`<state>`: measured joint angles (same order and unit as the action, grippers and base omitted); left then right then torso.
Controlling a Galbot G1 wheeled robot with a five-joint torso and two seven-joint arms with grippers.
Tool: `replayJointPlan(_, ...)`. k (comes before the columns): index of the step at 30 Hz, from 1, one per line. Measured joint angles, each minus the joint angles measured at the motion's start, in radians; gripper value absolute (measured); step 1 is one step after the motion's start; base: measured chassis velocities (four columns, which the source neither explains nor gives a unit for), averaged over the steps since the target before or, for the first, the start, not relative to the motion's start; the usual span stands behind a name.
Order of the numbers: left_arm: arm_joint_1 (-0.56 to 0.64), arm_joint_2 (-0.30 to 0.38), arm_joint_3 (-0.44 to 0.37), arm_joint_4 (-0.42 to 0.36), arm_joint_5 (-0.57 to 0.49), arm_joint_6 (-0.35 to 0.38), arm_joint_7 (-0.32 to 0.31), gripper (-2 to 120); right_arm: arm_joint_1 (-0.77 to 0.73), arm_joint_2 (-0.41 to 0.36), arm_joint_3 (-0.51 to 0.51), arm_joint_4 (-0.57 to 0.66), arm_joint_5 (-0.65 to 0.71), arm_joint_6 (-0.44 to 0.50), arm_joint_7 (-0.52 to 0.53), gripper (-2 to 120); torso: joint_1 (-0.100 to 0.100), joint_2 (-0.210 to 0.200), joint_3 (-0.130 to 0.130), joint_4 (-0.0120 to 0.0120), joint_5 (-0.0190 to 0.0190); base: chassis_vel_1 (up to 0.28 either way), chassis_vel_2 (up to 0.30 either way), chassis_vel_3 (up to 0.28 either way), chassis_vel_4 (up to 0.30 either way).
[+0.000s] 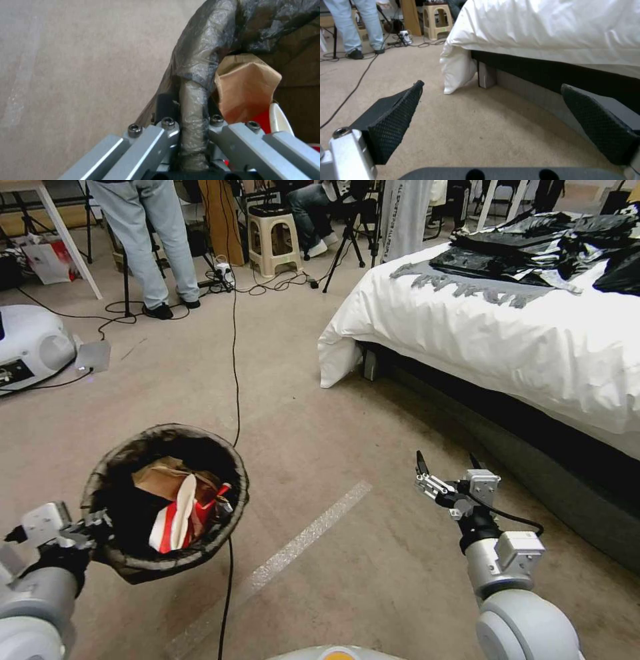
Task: Pick up the trash bin, then pick up the garbage from the floor and place it into the trash bin.
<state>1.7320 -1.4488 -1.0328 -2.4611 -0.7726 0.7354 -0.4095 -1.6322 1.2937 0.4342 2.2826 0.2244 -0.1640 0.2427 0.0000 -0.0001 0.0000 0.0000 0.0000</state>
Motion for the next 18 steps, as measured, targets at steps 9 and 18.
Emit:
replayJointPlan(9,0.007,-0.002,0.036,0.055,0.005,0.0,-0.004,1,-0.003,0.002,0.0,-0.002,-0.002,0.002,0.001,100,0.0,0.0,0.0,0.0,0.0,0.0,0.0,0.0,0.0)
replayJointPlan(18,-0.006,-0.008,0.081,0.111,0.029,0.0,-0.031,1,-0.007,0.003,-0.004,-0.003,-0.006,0.003,0.001,100,0.0,0.0,0.0,-0.0001,0.0,0.0,0.0,0.0,0.0)
